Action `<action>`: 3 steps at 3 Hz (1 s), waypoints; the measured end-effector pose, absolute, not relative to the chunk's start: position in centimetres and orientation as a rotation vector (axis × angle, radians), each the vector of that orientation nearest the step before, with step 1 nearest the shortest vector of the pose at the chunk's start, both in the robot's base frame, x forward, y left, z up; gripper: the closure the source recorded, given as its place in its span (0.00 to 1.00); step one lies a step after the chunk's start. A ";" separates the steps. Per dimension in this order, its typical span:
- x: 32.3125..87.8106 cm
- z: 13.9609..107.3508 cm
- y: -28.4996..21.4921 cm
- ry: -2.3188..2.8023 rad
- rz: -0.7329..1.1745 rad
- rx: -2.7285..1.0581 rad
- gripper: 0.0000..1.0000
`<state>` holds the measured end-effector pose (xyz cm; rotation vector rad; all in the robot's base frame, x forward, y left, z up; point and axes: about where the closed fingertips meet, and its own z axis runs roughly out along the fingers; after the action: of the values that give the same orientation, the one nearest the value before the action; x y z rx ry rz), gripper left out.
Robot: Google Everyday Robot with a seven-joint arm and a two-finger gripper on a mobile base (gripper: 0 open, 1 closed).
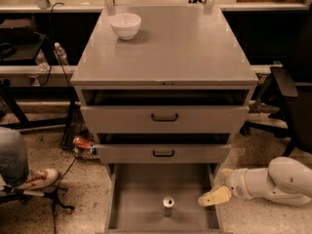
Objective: Pick redbull can from bottom drawer and place on counter
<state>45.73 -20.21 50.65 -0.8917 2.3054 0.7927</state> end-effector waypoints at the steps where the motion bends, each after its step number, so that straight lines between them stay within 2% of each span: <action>1: 46.0 44.9 -18.5 2.324 0.891 -0.856 0.00; 3: 45.2 42.4 -17.6 2.328 0.937 -0.843 0.00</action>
Offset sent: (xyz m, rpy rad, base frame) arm 0.0023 0.0151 -0.0533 0.0500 0.0551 0.0004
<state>45.20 -17.62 42.39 -0.8433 2.3279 0.9369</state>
